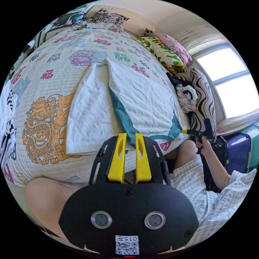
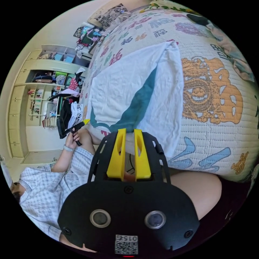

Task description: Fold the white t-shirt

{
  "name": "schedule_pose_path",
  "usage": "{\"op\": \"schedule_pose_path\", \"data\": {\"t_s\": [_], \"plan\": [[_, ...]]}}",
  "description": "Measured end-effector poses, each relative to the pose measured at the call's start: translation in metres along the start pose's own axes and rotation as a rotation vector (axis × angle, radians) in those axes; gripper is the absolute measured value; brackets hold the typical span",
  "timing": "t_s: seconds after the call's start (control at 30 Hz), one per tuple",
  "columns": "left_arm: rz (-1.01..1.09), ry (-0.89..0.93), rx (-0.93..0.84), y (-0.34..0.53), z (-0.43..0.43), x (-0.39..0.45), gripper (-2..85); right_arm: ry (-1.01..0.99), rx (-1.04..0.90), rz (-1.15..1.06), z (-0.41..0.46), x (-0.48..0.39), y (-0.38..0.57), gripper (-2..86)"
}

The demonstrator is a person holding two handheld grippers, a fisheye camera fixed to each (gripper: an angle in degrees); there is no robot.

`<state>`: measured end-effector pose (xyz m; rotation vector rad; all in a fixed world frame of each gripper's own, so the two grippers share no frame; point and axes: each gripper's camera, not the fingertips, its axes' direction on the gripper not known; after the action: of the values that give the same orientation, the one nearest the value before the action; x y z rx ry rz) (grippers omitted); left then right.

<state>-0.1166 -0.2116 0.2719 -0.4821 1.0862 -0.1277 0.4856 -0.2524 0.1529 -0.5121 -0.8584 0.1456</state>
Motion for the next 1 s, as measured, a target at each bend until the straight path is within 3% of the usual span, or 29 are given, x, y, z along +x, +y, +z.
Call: {"op": "schedule_pose_path", "data": {"t_s": [0.13,0.3,0.5,0.6,0.7,0.83,0.93,1.0], "plan": [[0.004,0.02,-0.075,0.01,0.026,0.001,5.7,-0.016,-0.09,-0.044,0.033,-0.038,-0.004,5.6],[-0.04,0.085,-0.025,0.025,0.029,-0.007,0.2,-0.026,-0.16,0.0,0.069,-0.065,-0.012,0.8],[-0.084,0.062,-0.018,0.051,0.036,-0.015,-0.4,-0.023,-0.161,0.028,0.078,-0.1,-0.001,-0.3],[-0.132,0.085,0.085,0.068,0.03,-0.017,0.4,-0.088,-0.111,0.038,0.077,-0.121,0.003,-0.2],[-0.236,-0.074,0.328,0.098,0.005,-0.011,3.7,-0.105,-0.015,-0.023,0.066,-0.162,0.007,0.2],[-0.374,-0.287,0.508,0.126,-0.008,-0.017,9.1,0.063,0.169,-0.195,0.046,-0.251,0.003,0.3],[-0.508,-0.327,0.539,0.138,-0.011,-0.041,10.3,0.378,0.4,-0.356,0.037,-0.34,0.003,-0.2],[-0.567,-0.26,0.531,0.144,-0.007,-0.057,10.7,0.544,0.546,-0.412,0.042,-0.39,0.003,-0.4]]}}
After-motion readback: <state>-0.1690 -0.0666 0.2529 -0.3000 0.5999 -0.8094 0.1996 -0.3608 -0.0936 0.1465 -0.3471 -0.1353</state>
